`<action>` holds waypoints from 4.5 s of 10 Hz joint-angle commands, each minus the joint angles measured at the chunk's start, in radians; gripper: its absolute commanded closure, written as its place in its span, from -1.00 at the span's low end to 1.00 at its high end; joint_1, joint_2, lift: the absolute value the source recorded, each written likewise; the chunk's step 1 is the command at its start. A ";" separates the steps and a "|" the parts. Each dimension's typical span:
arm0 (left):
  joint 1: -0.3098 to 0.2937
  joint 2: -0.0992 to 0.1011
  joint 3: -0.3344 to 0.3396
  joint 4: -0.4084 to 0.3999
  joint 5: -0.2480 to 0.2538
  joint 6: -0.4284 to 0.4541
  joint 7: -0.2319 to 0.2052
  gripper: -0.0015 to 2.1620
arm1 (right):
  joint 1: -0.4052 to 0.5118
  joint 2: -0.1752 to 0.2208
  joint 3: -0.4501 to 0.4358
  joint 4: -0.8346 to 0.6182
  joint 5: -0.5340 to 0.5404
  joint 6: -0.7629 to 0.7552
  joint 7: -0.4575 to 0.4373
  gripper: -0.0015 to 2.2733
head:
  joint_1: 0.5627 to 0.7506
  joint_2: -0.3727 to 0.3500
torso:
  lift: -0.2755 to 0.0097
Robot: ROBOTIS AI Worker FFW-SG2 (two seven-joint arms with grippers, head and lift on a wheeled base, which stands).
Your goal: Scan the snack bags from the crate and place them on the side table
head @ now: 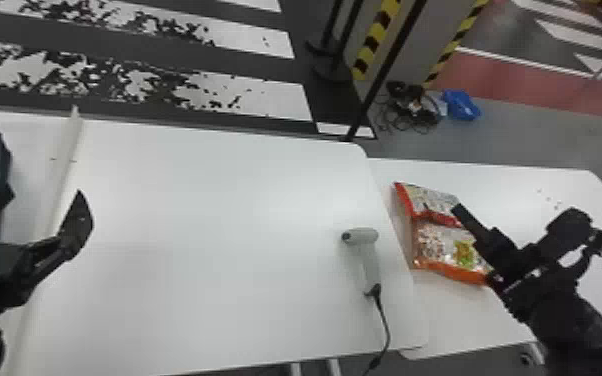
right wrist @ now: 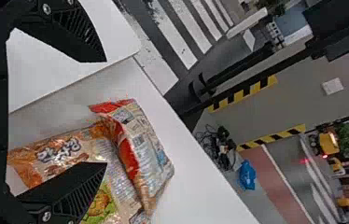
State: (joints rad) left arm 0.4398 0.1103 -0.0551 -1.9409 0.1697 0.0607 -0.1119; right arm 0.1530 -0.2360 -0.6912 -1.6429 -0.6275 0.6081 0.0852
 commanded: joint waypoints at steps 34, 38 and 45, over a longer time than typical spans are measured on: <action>-0.615 0.387 0.164 0.477 -0.363 0.460 -0.601 -0.91 | 0.362 0.093 0.889 -0.176 0.591 -0.747 -0.268 -0.92 | 0.41 0.76 | 0.58; -0.777 0.361 0.054 0.715 -0.417 0.457 -0.634 -0.91 | 0.346 0.073 0.888 -0.164 0.575 -0.731 -0.268 -0.92 | 0.41 0.78 | 0.58; -0.866 0.347 -0.051 0.918 -0.546 0.457 -0.707 -0.91 | 0.319 0.057 0.900 -0.130 0.546 -0.735 -0.265 -0.91 | 0.41 0.71 | 0.58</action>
State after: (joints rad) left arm -0.4261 0.4560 -0.1017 -1.0291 -0.3662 0.5177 -0.8198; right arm 0.4731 -0.1794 0.2070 -1.7741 -0.0813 -0.1259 -0.1794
